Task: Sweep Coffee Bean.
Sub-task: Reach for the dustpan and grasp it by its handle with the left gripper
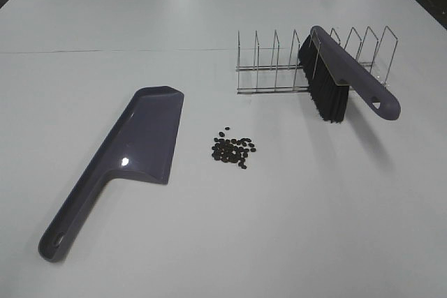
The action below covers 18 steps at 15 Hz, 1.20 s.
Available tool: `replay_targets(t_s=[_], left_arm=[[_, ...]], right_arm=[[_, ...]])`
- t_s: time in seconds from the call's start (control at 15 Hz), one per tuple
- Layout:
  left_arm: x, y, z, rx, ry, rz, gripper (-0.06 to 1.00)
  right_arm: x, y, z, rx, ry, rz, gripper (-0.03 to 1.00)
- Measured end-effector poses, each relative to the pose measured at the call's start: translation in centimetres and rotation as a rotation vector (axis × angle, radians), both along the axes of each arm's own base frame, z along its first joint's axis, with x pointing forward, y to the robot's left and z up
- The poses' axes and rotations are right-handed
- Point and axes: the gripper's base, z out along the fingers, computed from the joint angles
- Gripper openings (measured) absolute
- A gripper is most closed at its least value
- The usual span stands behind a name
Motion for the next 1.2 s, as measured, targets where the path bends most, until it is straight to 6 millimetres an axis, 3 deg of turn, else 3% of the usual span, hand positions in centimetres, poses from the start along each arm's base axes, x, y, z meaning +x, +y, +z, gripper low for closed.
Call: replay_targets(t_s=[1.2], left_arm=[[0.01, -0.17, 0.00, -0.029, -0.002, -0.006, 0.99]], right_arm=[[0.00, 0.00, 0.00, 0.000, 0.000, 0.000, 0.63]])
